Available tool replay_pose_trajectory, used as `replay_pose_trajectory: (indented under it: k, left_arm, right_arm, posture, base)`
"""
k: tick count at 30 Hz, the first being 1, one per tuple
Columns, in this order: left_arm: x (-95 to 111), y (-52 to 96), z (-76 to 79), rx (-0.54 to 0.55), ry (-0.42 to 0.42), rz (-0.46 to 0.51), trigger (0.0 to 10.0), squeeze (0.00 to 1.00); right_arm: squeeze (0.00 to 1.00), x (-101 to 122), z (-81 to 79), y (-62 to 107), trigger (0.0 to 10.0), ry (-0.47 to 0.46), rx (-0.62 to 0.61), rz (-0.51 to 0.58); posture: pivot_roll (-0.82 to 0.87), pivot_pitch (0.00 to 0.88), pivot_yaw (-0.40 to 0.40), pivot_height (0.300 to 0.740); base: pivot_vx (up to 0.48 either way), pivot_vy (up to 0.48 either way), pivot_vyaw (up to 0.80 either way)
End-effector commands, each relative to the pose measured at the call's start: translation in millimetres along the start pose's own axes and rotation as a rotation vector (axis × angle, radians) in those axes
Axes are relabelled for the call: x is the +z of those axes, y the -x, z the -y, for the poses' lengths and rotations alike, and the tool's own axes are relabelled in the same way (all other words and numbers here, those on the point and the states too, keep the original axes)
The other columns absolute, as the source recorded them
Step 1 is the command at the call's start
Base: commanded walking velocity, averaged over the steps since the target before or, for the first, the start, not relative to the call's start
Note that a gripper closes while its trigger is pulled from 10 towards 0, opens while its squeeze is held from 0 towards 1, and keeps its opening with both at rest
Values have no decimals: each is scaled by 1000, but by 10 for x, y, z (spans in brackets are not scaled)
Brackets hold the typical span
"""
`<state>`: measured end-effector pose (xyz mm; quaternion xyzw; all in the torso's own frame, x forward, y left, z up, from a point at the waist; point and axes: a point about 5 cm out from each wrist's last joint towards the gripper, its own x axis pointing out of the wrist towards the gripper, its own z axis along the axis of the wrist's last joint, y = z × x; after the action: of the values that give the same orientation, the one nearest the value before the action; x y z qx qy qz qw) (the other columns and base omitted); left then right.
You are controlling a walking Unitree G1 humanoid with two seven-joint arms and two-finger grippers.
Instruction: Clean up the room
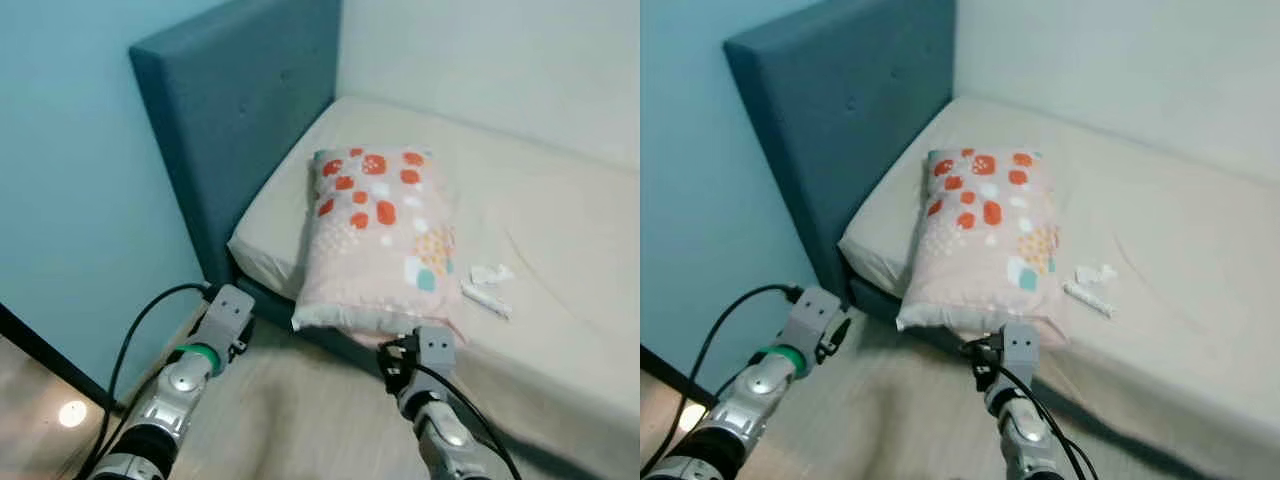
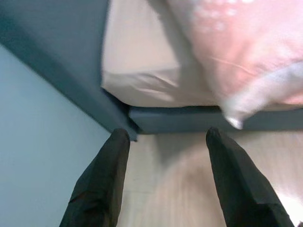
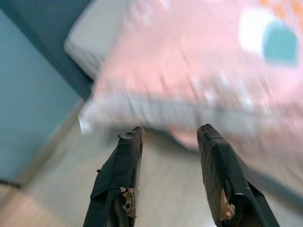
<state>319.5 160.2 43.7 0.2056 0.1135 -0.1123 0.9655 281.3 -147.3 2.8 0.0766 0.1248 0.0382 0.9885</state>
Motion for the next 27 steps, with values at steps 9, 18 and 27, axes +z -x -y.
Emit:
replay_pose_trajectory:
  k: [9,18,27]
  left_arm:
    - [332,-49,-19,-30,31,131,10000,0]
    - [592,-84,101,-79,55,222,10000,0]
    - [551,-41,145,-93,43,201,10000,0]
  right_arm:
    - [0,183,-24,-29,10000,29,-5,120]
    - [0,351,-2,-101,10000,56,-25,175]
    - [0,325,22,-75,10000,72,-23,168]
  posture:
    - [78,55,62,740]
    - [78,64,53,740]
    - [75,70,54,740]
  base:
    - [480,0,-512]
    - [480,0,-517]
    - [342,0,0]
